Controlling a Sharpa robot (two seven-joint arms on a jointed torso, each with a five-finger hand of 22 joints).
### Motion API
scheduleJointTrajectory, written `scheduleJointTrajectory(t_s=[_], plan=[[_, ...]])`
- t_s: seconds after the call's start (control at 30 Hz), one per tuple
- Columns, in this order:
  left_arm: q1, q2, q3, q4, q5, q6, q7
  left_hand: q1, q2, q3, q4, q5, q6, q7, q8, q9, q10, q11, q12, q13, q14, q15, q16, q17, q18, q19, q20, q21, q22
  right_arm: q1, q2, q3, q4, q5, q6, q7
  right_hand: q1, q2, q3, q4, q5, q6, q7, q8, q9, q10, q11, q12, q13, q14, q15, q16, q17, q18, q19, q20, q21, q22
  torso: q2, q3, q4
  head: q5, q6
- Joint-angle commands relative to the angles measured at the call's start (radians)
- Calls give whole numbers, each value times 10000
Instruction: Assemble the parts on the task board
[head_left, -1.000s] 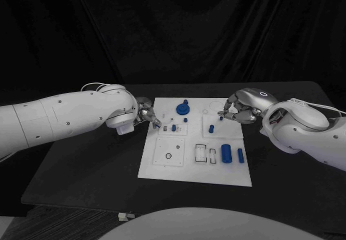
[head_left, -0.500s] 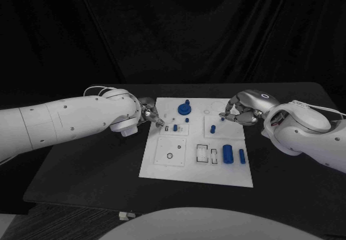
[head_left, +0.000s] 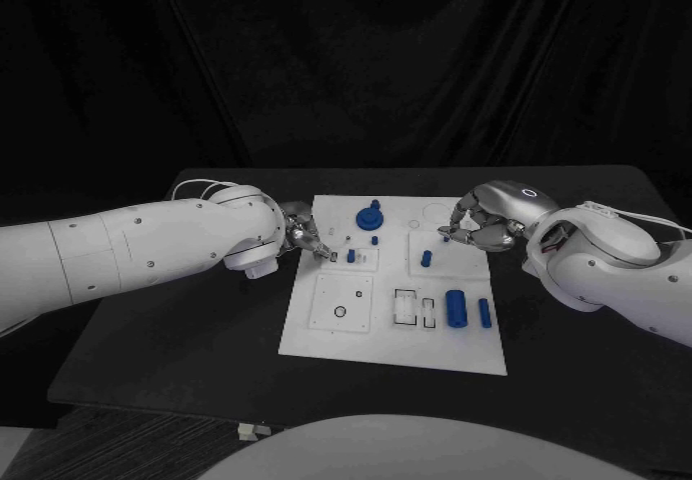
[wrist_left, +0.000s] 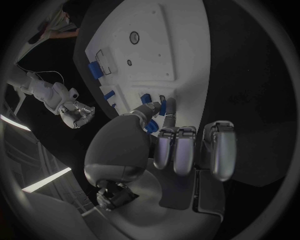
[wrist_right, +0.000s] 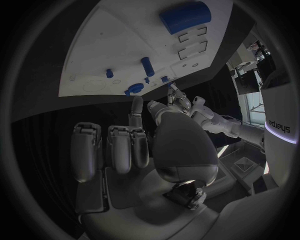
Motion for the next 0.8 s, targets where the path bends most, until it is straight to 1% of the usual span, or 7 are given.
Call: scheduleJointTrajectory(t_s=[0.03, 0.33, 0.4, 0.43, 0.67, 0.8], plan=[[-47, 56, 9, -15, -51, -70, 103, 18, 212, 1541, -349, 278, 214, -243, -28, 67, 1060, -74, 178, 2733, 1195, -87, 139, 2679, 179, 313, 46, -35, 2330, -32, 17, 8, -13, -8, 56, -140, 315, -24, 455, -7, 262, -76, -42, -178, 151, 1075, 43, -121, 2523, 897, -8, -140, 1492, -146, 493, 32, -255, 2426, -3, 0, -6, 20, -2], [-114, 177, 9, -110, -51, -147, 215, 13, 213, 1542, -353, 271, 221, -245, -31, 55, 1060, -77, 178, 2733, 1195, -89, 139, 2679, 178, 318, 45, -29, 2332, -38, 17, 8, -28, -8, 73, -141, 356, -22, 475, -20, 305, -78, -39, -195, 149, 1075, 47, -121, 2523, 896, -6, -143, 1487, -141, 484, 34, -272, 2420, 1, 2, 0, 5, -2], [-124, 202, 9, -138, -51, -144, 248, -10, 219, 1535, -356, 194, 225, -243, -57, 9, 1060, -79, 178, 2733, 1195, -94, 139, 2679, 182, 310, 41, -46, 2326, -39, 17, 8, -34, -8, 74, -142, 356, -22, 475, -20, 305, -78, -39, -195, 149, 1075, 47, -121, 2523, 896, -6, -143, 1487, -141, 484, 34, -272, 2420, -1, 2, 0, -8, -2], [-128, 215, 9, -152, -51, -142, 264, -28, 232, 1528, -355, 104, 228, -243, -81, -34, 1060, -78, 178, 2733, 1195, -96, 139, 2679, 180, 316, 38, -41, 2328, -40, 16, 8, -36, -8, 74, -144, 374, -22, 483, -26, 324, -77, -37, -202, 148, 1075, 48, -121, 2523, 893, -5, -150, 1471, -138, 478, 34, -284, 2416, -3, 2, -1, -18, -2], [-155, 277, 9, -251, -51, -105, 349, -56, 259, 1520, -340, 21, 206, -232, -126, -98, 1060, -69, 178, 2733, 1195, -92, 139, 2679, 199, 268, 37, -114, 2302, -59, 8, 8, -38, -7, 87, -152, 386, -22, 489, -30, 335, -77, -36, -207, 148, 1075, 49, -121, 2523, 890, -5, -158, 1454, -137, 475, 35, -289, 2414, -1, -2, -4, -31, -2], [-166, 295, 9, -277, -51, -116, 388, -129, 299, 1482, -269, -70, 187, -216, -179, -178, 1060, -50, 178, 2733, 1195, -78, 139, 2679, 206, 250, 44, -145, 2291, -88, -2, 8, -39, -7, 103, -155, 397, -21, 494, -34, 344, -76, -35, -211, 147, 1075, 50, -121, 2523, 889, -4, -159, 1450, -135, 471, 35, -297, 2412, 4, -3, -7, -29, -2]])
